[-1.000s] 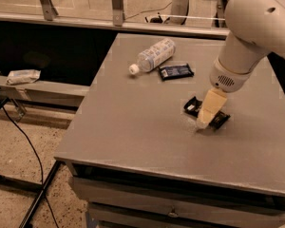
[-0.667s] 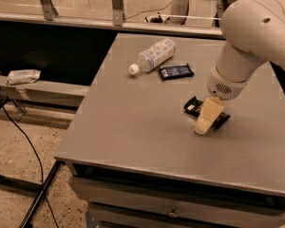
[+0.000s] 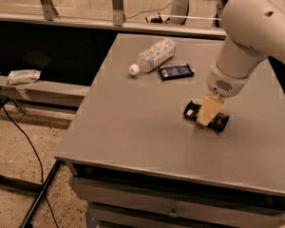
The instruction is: Pick rxbar chocolate
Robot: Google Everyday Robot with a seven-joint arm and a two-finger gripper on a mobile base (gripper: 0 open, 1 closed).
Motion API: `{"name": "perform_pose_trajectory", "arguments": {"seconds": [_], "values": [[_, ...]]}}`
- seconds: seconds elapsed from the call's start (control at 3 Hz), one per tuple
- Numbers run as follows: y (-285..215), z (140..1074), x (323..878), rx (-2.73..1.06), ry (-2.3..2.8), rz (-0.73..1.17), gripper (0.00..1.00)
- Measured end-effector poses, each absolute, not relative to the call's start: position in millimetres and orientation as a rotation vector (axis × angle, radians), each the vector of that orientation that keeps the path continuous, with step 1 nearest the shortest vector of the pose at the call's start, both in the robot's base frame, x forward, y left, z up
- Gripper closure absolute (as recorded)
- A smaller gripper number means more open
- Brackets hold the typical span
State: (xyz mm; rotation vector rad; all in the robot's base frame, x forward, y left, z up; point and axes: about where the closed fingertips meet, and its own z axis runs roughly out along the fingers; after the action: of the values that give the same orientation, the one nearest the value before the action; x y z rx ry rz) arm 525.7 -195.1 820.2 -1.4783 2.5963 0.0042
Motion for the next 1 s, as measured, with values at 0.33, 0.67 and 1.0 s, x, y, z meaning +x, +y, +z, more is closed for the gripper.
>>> {"name": "perform_pose_trajectory", "arguments": {"seconds": [0.33, 0.67, 1.0], "values": [[-195, 827, 526, -1.478, 2.596, 0.005, 0.96], [-198, 834, 527, -1.469, 2.569, 0.036, 1.00], [-219, 904, 530, -1.413, 2.381, 0.130, 1.00]]}}
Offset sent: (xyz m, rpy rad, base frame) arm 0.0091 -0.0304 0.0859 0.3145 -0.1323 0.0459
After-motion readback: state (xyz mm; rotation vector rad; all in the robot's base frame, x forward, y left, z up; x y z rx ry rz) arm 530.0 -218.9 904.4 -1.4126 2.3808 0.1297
